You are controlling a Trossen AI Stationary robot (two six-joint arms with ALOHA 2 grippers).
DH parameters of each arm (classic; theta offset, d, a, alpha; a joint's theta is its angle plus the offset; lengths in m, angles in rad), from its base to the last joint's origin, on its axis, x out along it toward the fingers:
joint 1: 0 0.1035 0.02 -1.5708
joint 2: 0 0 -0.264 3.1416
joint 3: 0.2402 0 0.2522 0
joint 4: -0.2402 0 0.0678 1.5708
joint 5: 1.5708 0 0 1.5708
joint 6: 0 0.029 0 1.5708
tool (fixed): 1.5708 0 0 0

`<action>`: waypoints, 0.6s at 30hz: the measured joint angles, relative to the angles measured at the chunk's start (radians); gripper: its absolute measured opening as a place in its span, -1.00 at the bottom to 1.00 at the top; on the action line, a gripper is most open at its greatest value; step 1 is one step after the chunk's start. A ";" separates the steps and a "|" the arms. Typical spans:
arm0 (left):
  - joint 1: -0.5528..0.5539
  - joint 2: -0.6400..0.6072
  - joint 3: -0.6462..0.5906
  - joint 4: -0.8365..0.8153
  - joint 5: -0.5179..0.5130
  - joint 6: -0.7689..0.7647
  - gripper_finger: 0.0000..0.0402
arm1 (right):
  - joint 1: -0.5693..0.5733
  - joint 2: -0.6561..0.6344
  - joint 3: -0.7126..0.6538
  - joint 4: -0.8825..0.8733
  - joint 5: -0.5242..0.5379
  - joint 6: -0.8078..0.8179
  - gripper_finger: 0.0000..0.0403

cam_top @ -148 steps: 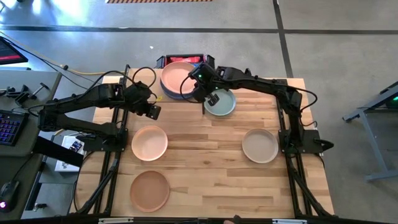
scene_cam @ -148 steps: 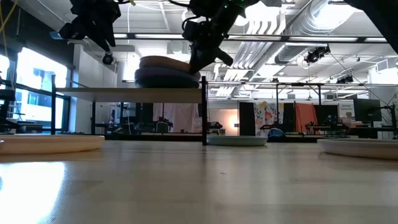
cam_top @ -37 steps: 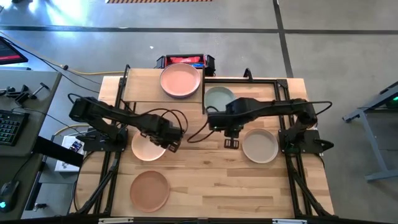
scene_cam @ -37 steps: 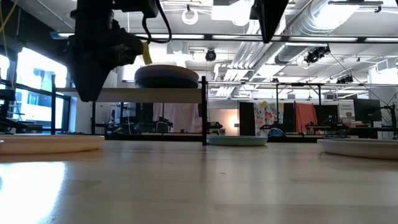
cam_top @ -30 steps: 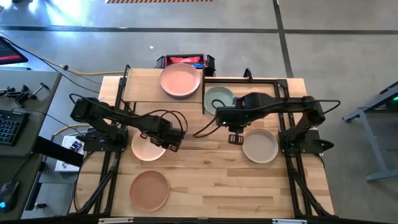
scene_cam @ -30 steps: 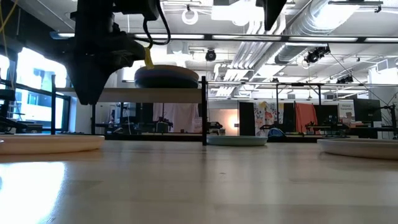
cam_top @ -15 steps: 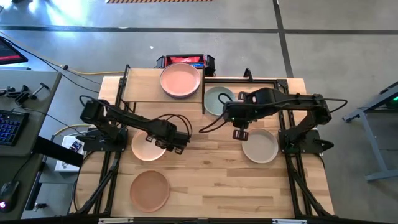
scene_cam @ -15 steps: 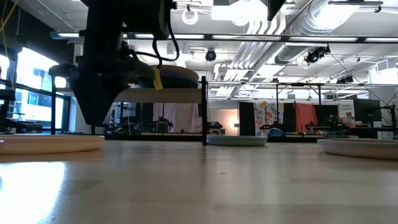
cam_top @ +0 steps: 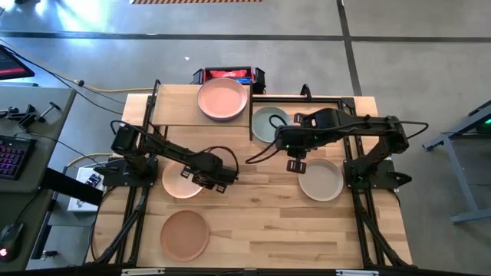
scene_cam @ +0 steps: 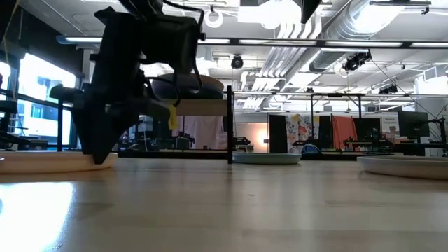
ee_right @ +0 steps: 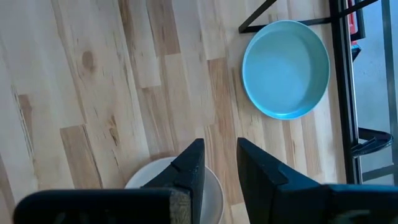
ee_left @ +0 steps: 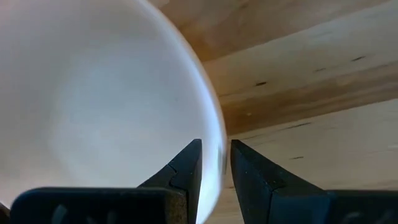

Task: Place and stack plates onto a shelf
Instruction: Put the white plate on the shelf

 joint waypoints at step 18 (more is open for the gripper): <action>0.000 0.022 0.000 0.005 0.076 0.115 -0.94 | 0.000 0.000 0.000 0.000 0.000 0.019 -0.65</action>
